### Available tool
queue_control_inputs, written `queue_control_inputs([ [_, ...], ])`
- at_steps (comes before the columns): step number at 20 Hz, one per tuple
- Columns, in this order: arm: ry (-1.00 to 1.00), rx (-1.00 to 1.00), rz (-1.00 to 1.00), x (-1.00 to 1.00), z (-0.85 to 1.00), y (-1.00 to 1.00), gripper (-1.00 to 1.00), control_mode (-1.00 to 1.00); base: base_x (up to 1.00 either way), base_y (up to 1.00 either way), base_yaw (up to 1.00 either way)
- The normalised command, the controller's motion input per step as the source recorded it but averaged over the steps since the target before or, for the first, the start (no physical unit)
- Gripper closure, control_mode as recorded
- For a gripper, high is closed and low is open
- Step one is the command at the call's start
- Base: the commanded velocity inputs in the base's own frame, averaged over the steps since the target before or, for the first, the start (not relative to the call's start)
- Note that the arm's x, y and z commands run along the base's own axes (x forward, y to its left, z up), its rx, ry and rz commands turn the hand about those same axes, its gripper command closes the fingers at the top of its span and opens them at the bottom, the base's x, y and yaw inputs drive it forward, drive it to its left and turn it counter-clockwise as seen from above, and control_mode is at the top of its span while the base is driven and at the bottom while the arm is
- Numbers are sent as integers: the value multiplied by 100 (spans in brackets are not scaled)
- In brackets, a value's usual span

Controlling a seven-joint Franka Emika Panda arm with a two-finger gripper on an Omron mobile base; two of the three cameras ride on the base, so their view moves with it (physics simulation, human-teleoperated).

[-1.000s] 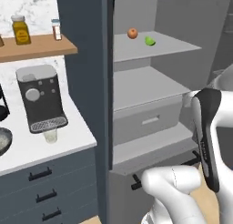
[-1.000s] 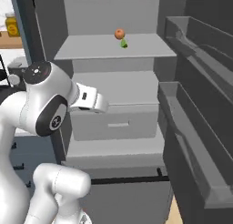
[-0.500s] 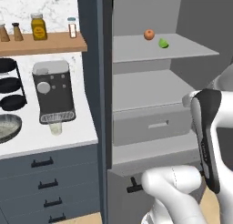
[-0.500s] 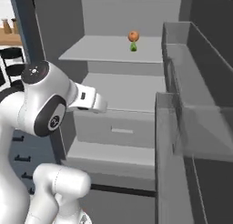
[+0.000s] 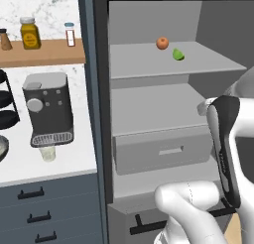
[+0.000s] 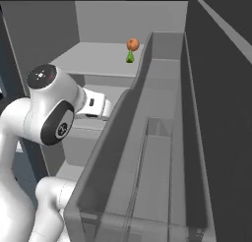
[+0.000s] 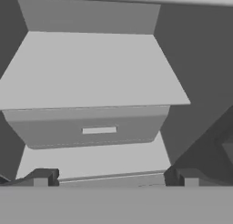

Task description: Grab a lemon wedge from the fridge and one ice cube from the ice bowl, and put them in the glass of lemonade.

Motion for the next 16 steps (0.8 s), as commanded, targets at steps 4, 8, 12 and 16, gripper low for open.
queue_control_inputs([
  [4,-1,0,0,15,0,0,-100,-100,0,0,0],
  [8,-15,2,0,-56,20,2,-100,-100,0,0,0],
  [12,-15,0,2,-5,48,26,-100,-100,0,0,0],
  [16,-11,5,2,3,65,16,-100,-100,0,0,0],
])
